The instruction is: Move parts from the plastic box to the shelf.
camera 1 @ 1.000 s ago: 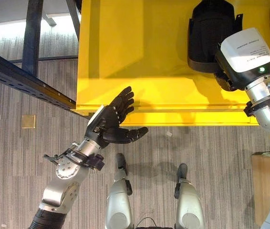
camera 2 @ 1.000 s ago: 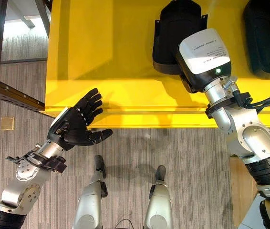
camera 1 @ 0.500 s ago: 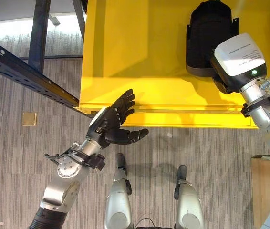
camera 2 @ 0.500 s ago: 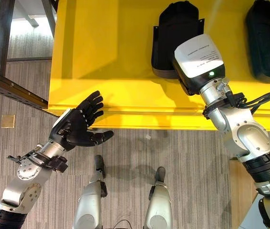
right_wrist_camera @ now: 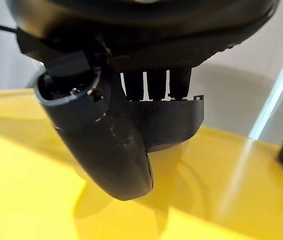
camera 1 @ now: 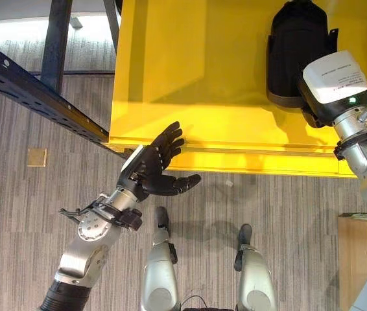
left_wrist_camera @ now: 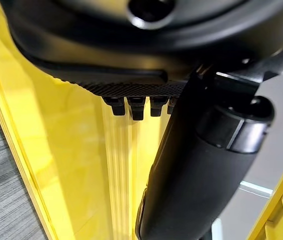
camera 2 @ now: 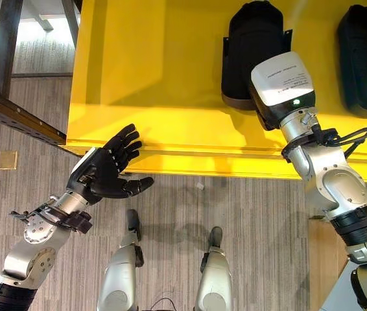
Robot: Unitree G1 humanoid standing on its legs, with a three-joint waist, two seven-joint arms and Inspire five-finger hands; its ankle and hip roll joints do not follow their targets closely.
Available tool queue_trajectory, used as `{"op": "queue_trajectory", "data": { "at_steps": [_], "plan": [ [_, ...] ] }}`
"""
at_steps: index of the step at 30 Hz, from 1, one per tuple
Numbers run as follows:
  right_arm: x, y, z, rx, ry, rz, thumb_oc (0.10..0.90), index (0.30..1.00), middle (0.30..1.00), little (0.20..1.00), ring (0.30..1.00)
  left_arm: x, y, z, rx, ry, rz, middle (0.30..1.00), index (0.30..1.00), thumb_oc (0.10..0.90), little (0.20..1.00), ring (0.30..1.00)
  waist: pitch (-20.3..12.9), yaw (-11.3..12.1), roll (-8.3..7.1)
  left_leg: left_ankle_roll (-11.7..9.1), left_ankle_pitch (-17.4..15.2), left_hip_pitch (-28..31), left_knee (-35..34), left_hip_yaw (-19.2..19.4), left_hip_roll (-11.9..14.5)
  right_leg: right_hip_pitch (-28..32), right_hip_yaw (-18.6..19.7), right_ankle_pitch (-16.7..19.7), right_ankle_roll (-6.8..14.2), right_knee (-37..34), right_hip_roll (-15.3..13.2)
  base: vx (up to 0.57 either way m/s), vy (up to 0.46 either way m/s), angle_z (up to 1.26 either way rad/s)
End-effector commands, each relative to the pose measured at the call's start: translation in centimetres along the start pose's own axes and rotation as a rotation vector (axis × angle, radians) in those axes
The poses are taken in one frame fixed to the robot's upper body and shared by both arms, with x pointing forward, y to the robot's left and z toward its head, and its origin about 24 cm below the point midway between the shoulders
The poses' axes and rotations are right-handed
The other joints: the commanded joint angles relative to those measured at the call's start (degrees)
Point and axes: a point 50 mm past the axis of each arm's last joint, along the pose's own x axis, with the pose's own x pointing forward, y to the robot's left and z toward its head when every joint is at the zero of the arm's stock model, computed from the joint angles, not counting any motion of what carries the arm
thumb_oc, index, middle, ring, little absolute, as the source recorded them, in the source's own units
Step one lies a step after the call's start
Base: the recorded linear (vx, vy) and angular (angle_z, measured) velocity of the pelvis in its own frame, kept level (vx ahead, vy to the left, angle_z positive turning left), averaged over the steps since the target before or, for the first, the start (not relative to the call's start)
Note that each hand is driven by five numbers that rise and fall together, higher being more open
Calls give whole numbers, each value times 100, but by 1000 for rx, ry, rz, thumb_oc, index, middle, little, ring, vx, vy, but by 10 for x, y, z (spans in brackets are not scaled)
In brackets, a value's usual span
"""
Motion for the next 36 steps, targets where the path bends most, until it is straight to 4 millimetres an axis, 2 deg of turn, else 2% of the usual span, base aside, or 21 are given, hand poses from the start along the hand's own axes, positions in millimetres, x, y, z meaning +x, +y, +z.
{"op": "queue_trajectory", "data": {
  "at_steps": [1,12,17,23,29,36],
  "plan": [
    [23,-72,-11,-46,40,-325,400,300,300,300,300,6,-4,34,88,-157,-60,1000,1000,900,1000,1000,-202,-8,-119,-163,-913,323,476,-211,73,-302,-50,-389,-806,248,1009,0,0,0],
    [23,-70,-6,-75,4,-328,400,300,300,300,300,7,-4,33,86,-158,-57,1000,1000,900,1000,1000,-206,-16,-94,-153,-921,336,501,-209,65,-288,-28,-396,-804,266,999,0,0,0],
    [25,-73,-3,-133,-33,-381,400,300,300,300,300,8,-4,33,89,-156,-63,1000,1000,900,1000,1000,-215,13,-81,-152,-915,338,492,-219,56,-287,-44,-401,-800,276,996,0,0,0],
    [27,-92,7,-204,-112,-470,400,300,300,300,300,8,-5,33,90,-148,-74,1000,1000,900,1000,1000,-226,67,-68,-155,-913,312,508,-229,48,-290,-69,-415,-807,283,1000,0,0,0],
    [30,-103,12,-239,-143,-493,400,300,300,300,300,8,-5,32,90,-142,-81,1000,1000,900,1000,1000,-234,102,-61,-165,-912,292,519,-247,41,-293,-88,-426,-804,295,995,0,0,0],
    [32,-101,10,-244,-125,-466,400,300,300,300,300,6,-6,32,93,-141,-87,1000,1000,900,1000,1000,-229,122,-60,-172,-906,275,524,-260,47,-304,-111,-427,-800,307,982,0,0,0]
  ]
}}
